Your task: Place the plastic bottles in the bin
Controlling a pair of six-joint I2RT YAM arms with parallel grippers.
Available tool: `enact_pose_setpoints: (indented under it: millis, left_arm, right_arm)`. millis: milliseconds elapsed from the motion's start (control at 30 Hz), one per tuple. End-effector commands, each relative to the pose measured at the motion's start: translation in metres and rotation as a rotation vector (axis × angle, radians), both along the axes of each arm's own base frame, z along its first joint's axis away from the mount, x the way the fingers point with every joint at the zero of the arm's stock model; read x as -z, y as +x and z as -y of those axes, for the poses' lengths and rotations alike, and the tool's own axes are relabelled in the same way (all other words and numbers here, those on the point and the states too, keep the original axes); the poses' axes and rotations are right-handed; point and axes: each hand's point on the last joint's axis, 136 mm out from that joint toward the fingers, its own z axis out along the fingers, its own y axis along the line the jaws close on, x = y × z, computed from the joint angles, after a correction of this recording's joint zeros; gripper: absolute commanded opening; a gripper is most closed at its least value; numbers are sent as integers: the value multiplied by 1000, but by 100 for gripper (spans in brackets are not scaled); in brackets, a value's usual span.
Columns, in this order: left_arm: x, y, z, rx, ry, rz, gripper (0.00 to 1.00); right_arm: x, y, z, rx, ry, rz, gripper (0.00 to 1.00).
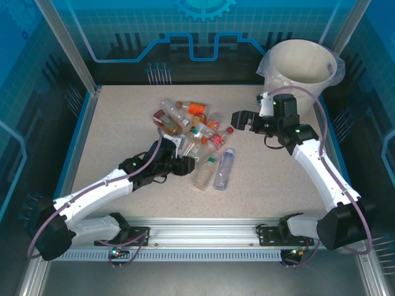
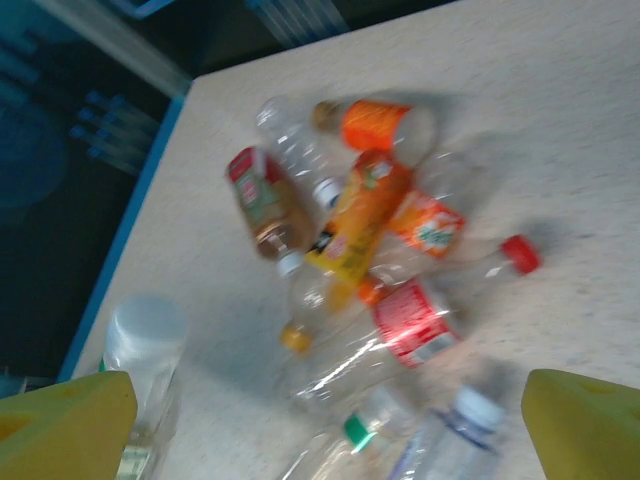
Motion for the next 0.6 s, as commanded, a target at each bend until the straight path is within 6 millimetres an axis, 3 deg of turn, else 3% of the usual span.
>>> enact_pose_setpoints:
  millis: [0,200,400,567]
  left_arm:
    - [-41,22,24,85,-39,146,48]
    - [-62,41,40,96,-81,241,47]
    - [-69,35,57,166,-147,254,47]
    - [-74,31,63,191,-166,274,46]
  right_arm:
    - [-17,-21,-40,-198,101,-8,100]
    - [-33,-48,-77,-350,207,-2,100]
    - [-38,-45,-95,-323,246,-1,100]
    - [-27,-37,-99,-237,185,-17,99]
